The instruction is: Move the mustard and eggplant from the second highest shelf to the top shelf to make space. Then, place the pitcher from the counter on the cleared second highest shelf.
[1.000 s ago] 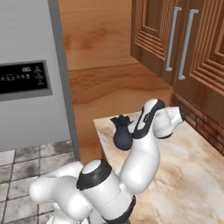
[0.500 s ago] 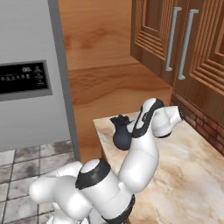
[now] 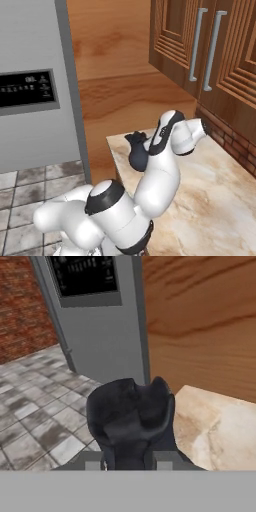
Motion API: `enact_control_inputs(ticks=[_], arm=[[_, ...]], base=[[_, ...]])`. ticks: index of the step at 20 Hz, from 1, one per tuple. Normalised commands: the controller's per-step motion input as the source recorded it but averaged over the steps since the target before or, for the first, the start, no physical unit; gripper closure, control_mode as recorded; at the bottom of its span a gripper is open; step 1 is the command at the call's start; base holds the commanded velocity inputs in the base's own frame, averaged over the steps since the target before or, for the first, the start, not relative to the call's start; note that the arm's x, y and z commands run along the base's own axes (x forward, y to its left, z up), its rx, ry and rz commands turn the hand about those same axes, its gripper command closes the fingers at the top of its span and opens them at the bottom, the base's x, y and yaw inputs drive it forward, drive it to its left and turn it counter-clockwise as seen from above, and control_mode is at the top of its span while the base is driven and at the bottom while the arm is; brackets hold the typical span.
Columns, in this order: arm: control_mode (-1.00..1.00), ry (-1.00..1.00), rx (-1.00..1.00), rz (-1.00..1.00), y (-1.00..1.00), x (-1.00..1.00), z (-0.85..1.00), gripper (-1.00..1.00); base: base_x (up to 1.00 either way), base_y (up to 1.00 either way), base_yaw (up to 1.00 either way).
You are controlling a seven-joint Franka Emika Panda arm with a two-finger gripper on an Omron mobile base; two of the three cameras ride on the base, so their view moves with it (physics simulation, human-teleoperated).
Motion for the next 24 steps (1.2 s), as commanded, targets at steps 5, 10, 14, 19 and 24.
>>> enact_control_inputs(ticks=[5,10,14,19,24], arm=[[-1.00,-0.02,-0.03,-0.02,0.28,-0.15,0.11,1.00],[-1.00,-0.08,0.00,-0.11,0.29,-0.30,0.20,1.00],[-1.00,-0.14,0.00,-0.19,0.40,-0.41,0.16,1.00],[-1.00,-0.15,0.00,-0.26,0.66,-0.47,0.00,1.00],[-1.00,-0.14,0.00,-0.30,0.72,-0.51,0.02,1.00]], base=[[0.00,0.00,0.00],[0.00,0.00,0.00],[0.00,0.00,0.00],[0.00,0.00,0.00],[0.00,0.00,0.00]])
